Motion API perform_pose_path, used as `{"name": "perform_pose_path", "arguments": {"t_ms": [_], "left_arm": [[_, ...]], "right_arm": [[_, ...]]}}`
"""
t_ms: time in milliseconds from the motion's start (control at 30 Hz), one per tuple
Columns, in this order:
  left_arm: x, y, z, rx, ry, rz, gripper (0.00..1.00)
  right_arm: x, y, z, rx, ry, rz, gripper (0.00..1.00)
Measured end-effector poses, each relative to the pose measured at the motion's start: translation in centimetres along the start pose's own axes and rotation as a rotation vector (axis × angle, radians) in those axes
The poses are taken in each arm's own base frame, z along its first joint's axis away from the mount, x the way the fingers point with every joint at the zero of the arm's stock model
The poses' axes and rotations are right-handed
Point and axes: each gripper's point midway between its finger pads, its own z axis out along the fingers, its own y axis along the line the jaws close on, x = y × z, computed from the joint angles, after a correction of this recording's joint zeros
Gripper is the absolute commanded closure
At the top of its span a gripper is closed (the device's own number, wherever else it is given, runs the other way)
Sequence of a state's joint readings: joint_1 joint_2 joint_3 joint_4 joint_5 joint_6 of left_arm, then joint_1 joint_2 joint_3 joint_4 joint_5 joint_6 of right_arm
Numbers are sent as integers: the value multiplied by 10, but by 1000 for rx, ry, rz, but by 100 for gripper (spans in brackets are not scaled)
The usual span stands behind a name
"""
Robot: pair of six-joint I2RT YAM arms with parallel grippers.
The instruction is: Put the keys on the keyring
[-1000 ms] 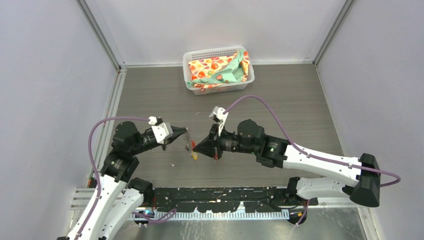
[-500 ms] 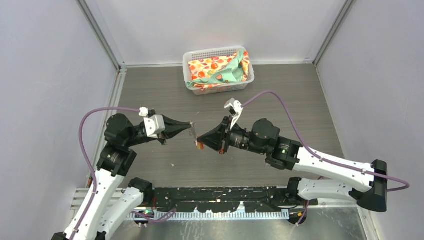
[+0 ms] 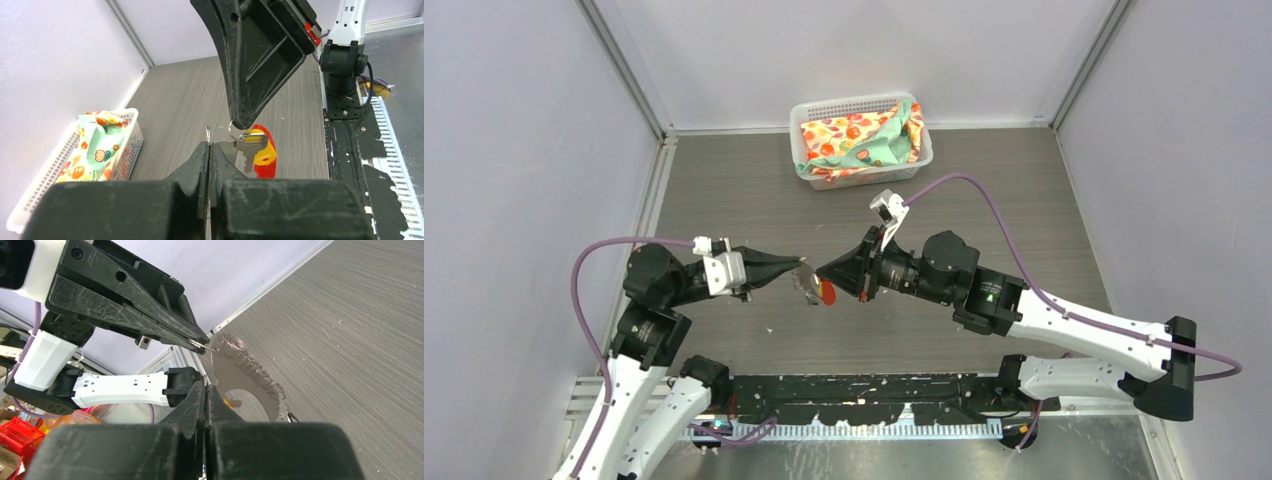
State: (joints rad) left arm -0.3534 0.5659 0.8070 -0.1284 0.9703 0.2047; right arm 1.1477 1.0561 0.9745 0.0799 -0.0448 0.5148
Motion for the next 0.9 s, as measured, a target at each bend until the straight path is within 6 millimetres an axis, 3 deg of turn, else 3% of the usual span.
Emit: {"name": "perform_pose_path", "arguments": {"t_ms": [567,900], "left_arm": [[17,-5,-2,9,30,24,99],[17,-7,-4,8,29,34,99]], "right_arm": [[1,-5,10,47,33,16,99],[0,-8,11,55,33,28,99]]}}
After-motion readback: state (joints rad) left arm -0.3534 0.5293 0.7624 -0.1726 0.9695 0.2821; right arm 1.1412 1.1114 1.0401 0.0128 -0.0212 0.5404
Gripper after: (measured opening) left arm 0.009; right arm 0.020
